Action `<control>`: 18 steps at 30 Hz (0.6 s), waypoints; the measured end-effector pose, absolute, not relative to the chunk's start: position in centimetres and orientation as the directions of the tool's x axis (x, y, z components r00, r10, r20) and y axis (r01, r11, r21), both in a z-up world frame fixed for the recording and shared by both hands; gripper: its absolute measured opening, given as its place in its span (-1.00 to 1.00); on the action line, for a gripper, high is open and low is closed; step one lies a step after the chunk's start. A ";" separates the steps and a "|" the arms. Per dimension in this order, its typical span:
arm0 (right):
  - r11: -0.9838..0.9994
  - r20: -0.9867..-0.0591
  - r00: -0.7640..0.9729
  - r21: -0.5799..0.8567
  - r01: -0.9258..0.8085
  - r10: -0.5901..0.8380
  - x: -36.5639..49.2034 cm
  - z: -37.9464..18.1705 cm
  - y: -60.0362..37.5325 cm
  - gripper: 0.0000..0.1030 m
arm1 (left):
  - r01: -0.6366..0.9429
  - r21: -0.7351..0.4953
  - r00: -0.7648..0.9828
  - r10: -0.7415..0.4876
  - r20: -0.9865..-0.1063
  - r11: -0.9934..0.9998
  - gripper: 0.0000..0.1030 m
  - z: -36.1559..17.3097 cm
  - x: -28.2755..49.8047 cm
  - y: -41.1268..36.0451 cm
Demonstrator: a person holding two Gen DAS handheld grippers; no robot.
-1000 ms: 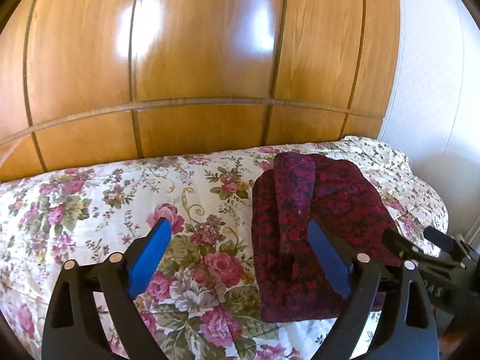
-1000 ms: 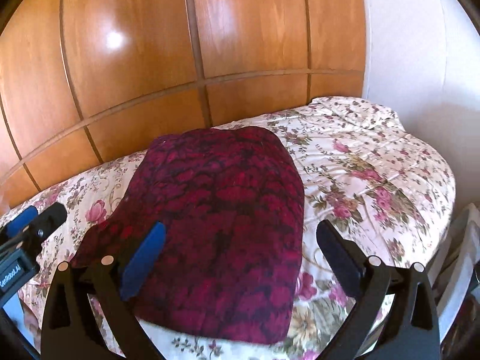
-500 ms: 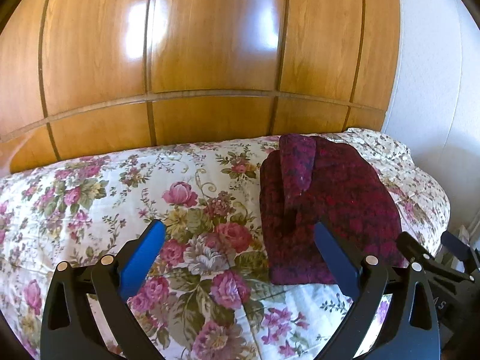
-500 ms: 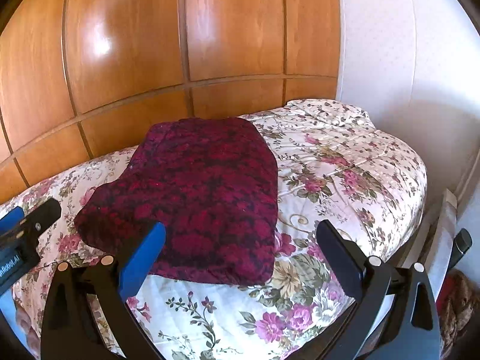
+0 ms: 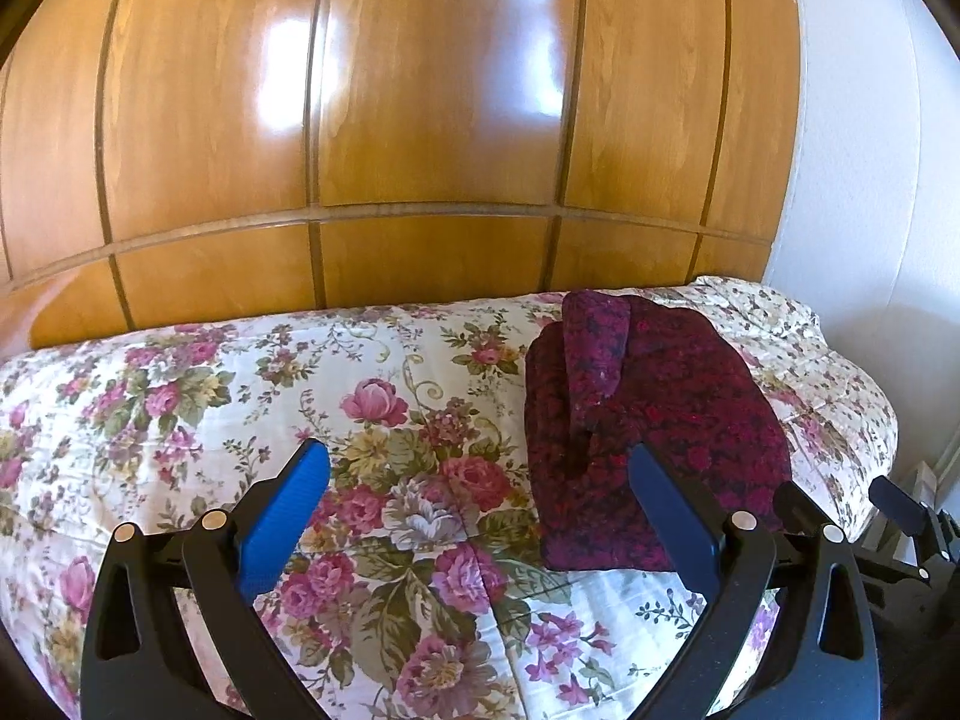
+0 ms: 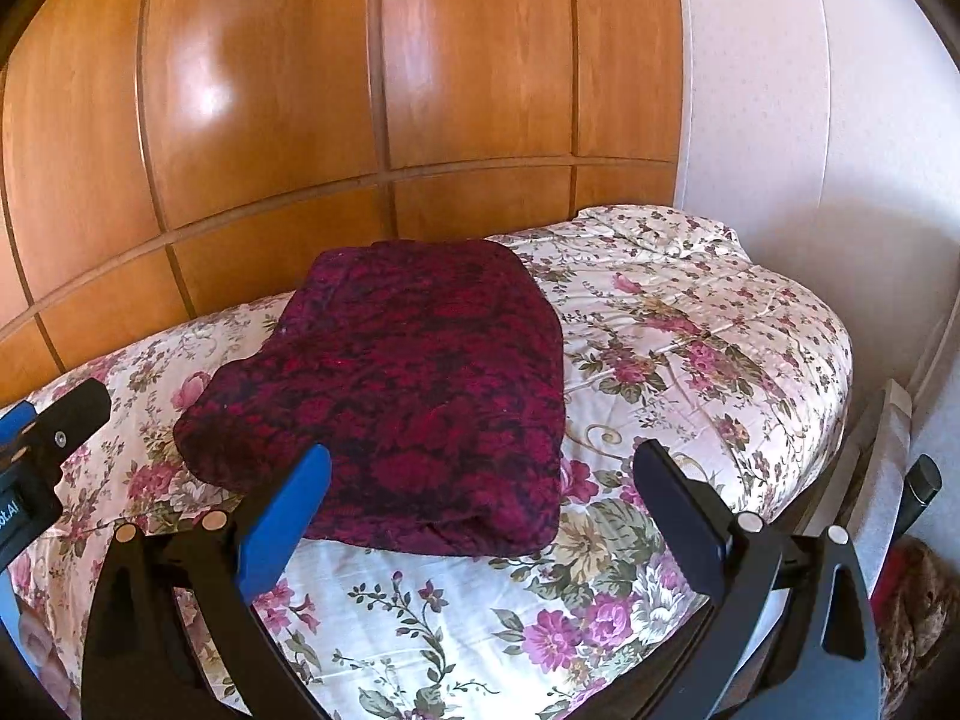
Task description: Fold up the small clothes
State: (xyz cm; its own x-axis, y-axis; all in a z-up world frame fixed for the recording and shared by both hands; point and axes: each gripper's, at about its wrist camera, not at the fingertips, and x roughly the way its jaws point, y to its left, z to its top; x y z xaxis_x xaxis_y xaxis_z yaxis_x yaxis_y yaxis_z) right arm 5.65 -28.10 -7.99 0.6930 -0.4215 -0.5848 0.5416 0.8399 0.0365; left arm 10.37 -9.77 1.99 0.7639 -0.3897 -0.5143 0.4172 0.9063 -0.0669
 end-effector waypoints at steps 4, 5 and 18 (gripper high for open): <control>0.840 -0.582 0.696 0.039 0.541 -0.421 5.7 -7.9 -27.9 0.95 | 0.406 -0.049 0.773 -0.371 -0.514 0.913 0.92 1.9 10.3 -9.9; 0.840 -0.579 0.698 0.040 0.541 -0.422 5.7 -7.9 -27.9 0.95 | 0.403 -0.048 0.774 -0.368 -0.514 0.914 0.92 1.9 10.3 -9.9; 0.839 -0.575 0.702 0.049 0.541 -0.420 5.7 -7.8 -27.8 0.95 | 0.388 -0.056 0.777 -0.359 -0.517 0.920 0.92 1.9 10.3 -9.7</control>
State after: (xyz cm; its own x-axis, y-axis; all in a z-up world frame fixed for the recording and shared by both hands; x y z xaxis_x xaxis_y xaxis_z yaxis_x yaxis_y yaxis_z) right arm 5.69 -27.79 -7.77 0.7024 -0.4196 -0.5749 0.5415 0.8393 0.0490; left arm 10.32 -9.75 1.91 0.7767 -0.3593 -0.5174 0.3880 0.9199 -0.0562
